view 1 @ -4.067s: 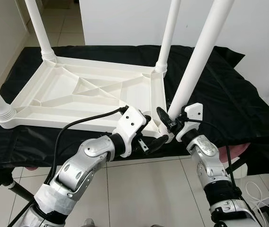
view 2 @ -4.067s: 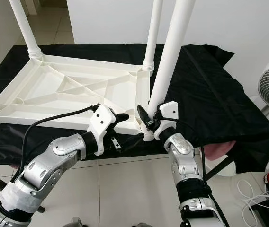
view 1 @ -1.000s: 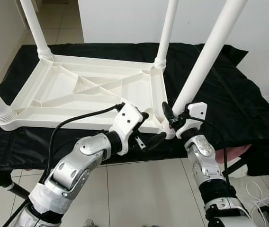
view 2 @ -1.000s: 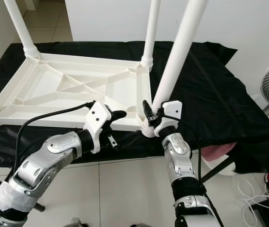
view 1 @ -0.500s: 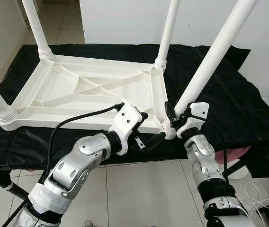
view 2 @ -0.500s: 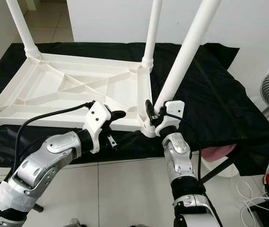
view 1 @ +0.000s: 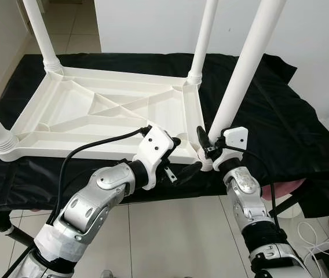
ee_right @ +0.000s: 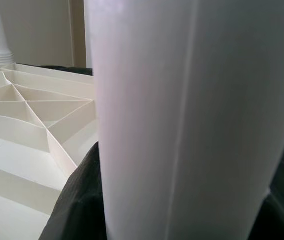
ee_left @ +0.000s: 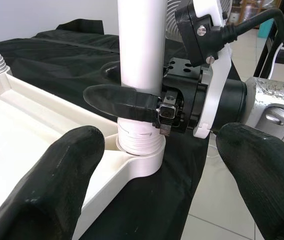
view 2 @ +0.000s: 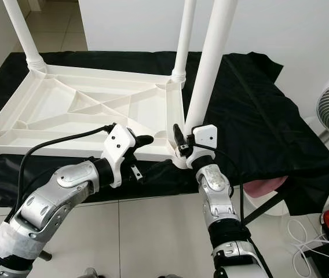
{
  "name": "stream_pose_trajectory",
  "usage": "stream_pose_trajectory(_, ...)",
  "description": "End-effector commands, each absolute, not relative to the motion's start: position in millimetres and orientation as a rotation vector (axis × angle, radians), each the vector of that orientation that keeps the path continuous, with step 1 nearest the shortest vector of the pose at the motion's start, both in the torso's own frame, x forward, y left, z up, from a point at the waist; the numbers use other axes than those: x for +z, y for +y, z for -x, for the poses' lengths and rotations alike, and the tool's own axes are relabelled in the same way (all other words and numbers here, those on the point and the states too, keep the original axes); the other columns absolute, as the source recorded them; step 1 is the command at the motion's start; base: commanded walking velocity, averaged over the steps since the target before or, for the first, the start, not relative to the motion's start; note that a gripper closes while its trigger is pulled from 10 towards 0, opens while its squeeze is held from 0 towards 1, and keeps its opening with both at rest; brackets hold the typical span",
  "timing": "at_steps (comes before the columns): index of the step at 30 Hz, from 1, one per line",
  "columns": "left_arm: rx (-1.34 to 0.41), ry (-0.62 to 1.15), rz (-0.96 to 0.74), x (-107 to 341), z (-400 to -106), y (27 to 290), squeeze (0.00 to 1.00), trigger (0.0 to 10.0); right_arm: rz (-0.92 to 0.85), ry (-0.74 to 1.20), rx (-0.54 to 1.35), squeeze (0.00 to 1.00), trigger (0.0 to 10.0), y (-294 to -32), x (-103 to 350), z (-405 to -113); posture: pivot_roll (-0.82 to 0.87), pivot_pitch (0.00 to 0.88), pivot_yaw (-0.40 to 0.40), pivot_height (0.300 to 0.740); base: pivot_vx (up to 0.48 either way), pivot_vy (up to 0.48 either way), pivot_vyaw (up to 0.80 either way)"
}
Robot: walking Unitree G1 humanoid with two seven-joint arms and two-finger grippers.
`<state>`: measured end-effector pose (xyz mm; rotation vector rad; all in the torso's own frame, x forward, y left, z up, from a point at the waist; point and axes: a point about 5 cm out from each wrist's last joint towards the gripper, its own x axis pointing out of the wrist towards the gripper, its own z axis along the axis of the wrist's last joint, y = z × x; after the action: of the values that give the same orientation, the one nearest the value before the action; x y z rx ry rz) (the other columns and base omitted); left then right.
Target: Building children table
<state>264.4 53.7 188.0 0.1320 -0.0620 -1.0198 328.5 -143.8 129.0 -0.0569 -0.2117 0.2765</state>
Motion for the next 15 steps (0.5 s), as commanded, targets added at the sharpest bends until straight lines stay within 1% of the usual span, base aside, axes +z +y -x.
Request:
stream_pose_trajectory(1,-1.100,-0.074,-0.136,192,-260,50,0.00,10.0,0.056,0.086,0.244,0.00,10.0,-155,67,-309,0.04,0.085,-0.010,0.740,0.000,0.000,0.00)
stream_pose_trajectory(8,-1.101,-0.076,-0.139,193,-261,51,0.00,10.0,0.047,0.074,0.222,0.00,10.0,-153,74,-315,0.04,0.087,-0.009,0.740,0.000,0.000,0.00)
stream_pose_trajectory(15,-1.098,-0.078,-0.141,193,-261,51,0.00,10.0,0.025,0.065,0.239,0.00,10.0,-149,90,-323,0.03,0.087,-0.008,0.740,0.000,0.000,0.00)
